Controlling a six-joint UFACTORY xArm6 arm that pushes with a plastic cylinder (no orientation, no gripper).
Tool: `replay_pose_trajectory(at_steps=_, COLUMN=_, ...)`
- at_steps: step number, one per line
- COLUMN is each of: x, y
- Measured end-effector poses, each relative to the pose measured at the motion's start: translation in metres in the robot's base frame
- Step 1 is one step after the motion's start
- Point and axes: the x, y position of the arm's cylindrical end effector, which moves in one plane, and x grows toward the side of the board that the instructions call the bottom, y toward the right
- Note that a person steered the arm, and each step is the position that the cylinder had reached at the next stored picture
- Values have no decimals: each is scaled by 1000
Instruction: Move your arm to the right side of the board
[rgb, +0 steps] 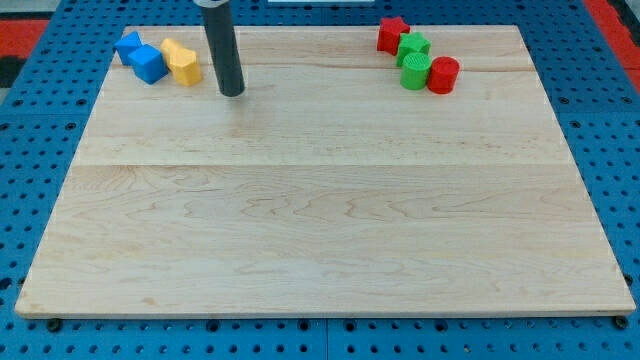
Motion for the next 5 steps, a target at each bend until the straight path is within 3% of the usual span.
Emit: replay_pose_trajectory(at_steps=5, x=10, y=69)
